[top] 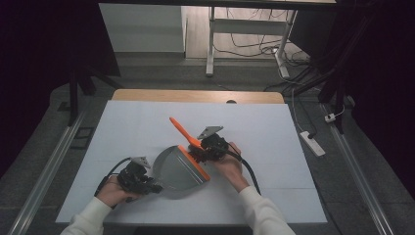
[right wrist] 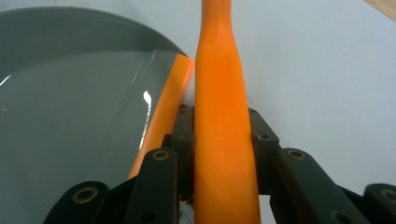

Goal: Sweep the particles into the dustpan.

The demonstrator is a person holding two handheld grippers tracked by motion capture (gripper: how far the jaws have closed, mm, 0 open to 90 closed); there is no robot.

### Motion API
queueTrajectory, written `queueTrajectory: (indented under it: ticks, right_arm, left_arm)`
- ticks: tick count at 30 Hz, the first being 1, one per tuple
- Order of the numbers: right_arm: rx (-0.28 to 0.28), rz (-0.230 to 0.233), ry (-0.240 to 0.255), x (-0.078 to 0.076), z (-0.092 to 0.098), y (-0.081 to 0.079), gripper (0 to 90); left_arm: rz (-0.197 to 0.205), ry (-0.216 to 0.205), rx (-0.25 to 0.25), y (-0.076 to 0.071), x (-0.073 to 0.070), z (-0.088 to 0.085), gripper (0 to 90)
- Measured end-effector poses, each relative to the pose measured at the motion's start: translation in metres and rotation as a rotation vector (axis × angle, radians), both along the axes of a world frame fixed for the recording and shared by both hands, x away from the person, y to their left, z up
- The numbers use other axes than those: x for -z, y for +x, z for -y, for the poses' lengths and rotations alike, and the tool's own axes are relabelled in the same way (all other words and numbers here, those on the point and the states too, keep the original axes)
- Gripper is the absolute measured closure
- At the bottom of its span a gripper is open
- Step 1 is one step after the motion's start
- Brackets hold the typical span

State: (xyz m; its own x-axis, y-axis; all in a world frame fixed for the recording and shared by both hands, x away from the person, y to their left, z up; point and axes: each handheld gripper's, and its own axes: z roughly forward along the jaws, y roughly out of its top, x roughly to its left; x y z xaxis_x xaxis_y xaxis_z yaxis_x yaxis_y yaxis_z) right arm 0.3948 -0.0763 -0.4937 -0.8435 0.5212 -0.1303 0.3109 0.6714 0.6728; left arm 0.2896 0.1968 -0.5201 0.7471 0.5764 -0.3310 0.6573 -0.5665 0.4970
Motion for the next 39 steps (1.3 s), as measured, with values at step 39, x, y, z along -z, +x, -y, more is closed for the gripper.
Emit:
queueTrajectory:
  ticks: [39]
  right_arm:
    - [0.070, 0.029, 0.067, -0.017, 0.024, 0.005, 70.0]
  left_arm:
    - [0.004, 0.005, -0.001, 0.000, 0.000, 0.001, 61.9]
